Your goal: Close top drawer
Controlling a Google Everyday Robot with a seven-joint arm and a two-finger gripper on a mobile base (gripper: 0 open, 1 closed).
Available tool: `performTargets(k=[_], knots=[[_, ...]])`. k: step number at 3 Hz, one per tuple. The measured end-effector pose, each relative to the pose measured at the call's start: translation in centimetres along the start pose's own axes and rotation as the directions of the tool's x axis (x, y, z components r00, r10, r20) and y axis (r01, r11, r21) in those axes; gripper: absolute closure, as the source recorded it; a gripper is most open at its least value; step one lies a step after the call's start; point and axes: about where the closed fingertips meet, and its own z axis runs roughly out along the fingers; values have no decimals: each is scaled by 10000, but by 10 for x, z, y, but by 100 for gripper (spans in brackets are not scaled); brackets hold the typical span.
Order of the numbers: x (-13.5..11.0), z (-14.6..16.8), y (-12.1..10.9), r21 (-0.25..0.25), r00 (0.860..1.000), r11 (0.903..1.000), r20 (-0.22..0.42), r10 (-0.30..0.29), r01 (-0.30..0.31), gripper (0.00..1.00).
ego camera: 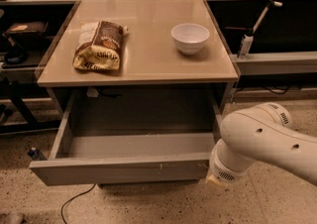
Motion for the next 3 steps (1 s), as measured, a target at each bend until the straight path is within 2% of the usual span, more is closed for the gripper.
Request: performTargets(k=[1,2,3], knots=[[0,0,0,0,10000,10000,0,0,0,11],[0,0,0,0,10000,10000,0,0,0,0],[0,0,0,1,10000,10000,-1,-1,1,0]])
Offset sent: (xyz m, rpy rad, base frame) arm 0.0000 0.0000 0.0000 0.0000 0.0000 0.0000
